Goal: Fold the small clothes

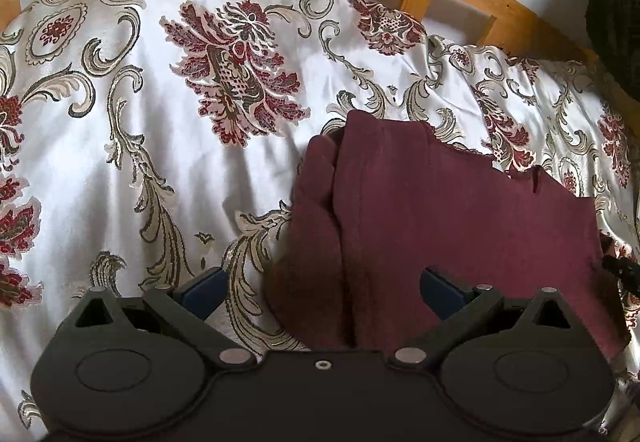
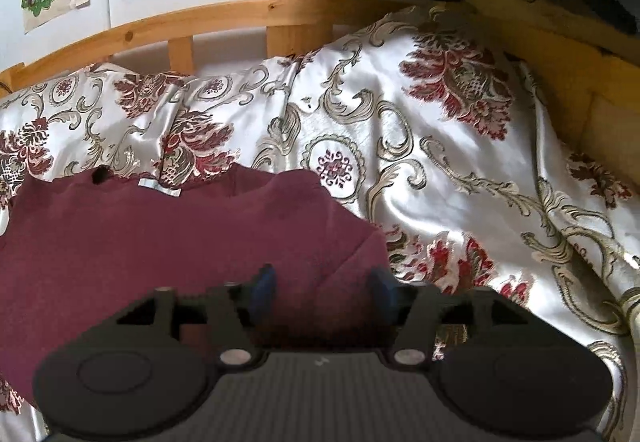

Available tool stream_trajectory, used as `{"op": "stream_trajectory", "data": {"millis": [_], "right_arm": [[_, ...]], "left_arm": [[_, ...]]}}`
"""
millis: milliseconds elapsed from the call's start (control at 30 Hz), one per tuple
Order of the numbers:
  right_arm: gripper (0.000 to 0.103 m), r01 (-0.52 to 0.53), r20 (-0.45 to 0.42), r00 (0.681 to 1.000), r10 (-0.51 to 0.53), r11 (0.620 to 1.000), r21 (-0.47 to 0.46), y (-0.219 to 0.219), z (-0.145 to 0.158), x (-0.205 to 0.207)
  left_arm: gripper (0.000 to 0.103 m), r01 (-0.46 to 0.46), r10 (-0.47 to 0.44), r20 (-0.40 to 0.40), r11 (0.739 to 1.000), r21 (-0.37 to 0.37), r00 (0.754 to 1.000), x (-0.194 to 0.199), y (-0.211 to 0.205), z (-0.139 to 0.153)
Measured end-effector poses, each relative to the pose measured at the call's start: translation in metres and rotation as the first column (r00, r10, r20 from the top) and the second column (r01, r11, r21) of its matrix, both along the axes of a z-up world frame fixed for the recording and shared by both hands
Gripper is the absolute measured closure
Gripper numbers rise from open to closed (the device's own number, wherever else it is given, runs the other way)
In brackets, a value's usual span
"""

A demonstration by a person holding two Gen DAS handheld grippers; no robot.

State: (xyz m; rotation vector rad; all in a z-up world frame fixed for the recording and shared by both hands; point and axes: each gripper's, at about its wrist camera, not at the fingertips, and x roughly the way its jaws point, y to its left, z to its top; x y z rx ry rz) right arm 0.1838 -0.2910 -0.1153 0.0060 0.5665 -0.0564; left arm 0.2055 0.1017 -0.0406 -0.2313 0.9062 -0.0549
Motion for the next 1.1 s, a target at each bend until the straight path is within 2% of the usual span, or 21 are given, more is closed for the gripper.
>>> {"op": "stream_trajectory", "data": {"millis": [67,233,533,667,767,900,1033,1100], "right_arm": [[0.019,0.001,0.005,1.000,-0.001,1.000,-0.002,0.000,0.000,0.000],[0.001,-0.003,0.011,1.000,0.003,0.999,-0.035,0.005,0.001,0.000],[0.000,-0.009,-0.012,1.000,0.008,0.993,-0.118,0.018,-0.003,0.003],[0.000,-0.014,0.003,1.000,0.015,0.993,-0.118,0.017,-0.001,0.001],[0.000,-0.025,0.027,0.999,0.028,0.994,-0.102,0.015,0.002,-0.003],[0.000,-0.049,0.082,0.995,0.058,0.993,-0.108,0.021,0.009,-0.010],[0.000,-0.100,0.120,0.986,0.114,0.988,-0.120,0.042,0.016,-0.024],[0.000,-0.139,0.108,0.983,0.151,0.984,-0.109,0.055,0.017,-0.029]], "left_arm": [[0.001,0.002,-0.002,-0.009,1.000,0.002,1.000,0.002,-0.001,-0.002],[0.001,0.009,-0.009,-0.037,1.000,0.018,0.999,0.006,-0.003,-0.009],[0.001,0.010,-0.009,-0.058,1.000,0.026,0.998,0.008,-0.004,-0.013],[0.001,0.004,-0.003,-0.062,1.000,0.020,0.998,0.010,0.002,-0.013],[0.001,-0.056,0.054,-0.059,0.998,-0.026,0.997,0.011,0.017,-0.011],[0.001,-0.144,0.140,-0.040,0.981,-0.130,0.989,0.011,0.039,-0.009],[0.001,-0.149,0.153,0.001,0.965,-0.214,0.988,0.011,0.042,-0.008],[0.001,-0.125,0.132,0.017,0.967,-0.222,0.991,0.012,0.038,-0.007]]}}
